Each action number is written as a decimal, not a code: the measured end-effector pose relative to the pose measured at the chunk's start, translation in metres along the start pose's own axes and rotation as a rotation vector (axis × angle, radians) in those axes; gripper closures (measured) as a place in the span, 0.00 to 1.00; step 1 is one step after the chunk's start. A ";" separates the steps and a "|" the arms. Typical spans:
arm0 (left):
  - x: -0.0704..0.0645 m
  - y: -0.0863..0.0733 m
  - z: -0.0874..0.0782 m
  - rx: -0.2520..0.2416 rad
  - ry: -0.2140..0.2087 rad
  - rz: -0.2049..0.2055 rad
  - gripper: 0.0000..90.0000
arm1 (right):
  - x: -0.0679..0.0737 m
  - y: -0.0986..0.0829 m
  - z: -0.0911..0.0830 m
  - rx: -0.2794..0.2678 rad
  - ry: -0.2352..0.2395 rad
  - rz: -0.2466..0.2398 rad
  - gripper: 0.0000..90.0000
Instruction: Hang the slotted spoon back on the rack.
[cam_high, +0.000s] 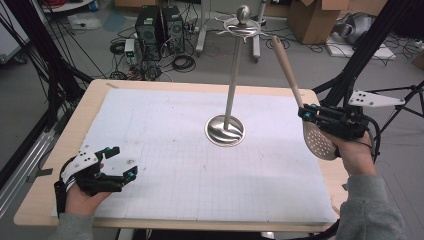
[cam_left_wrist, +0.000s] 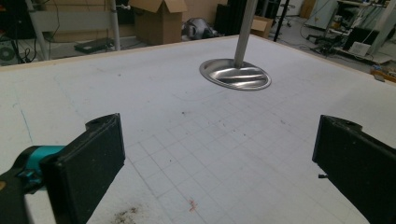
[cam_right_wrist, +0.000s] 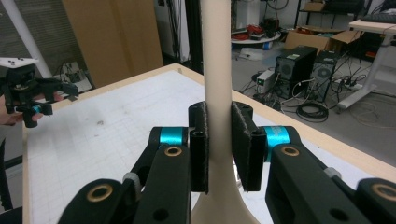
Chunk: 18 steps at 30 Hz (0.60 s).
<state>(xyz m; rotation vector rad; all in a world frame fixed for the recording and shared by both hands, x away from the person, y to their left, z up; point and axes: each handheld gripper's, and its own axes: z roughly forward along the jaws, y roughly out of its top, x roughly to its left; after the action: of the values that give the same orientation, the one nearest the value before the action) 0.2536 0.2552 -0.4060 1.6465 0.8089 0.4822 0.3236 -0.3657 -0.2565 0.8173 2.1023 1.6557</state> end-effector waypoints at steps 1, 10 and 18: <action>0.000 0.000 0.000 -0.001 0.000 0.000 0.03 | 0.000 0.001 0.000 -0.003 -0.002 -0.006 0.87; 0.001 0.001 -0.003 -0.006 0.002 0.001 0.03 | 0.000 0.007 0.003 0.000 -0.003 -0.002 0.87; 0.001 0.001 -0.003 -0.004 -0.001 0.002 0.03 | -0.001 0.008 0.009 -0.008 0.002 0.004 0.87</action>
<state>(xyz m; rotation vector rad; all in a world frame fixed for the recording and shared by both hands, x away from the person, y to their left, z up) 0.2524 0.2573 -0.4042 1.6435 0.8052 0.4835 0.3318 -0.3582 -0.2511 0.8176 2.0955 1.6666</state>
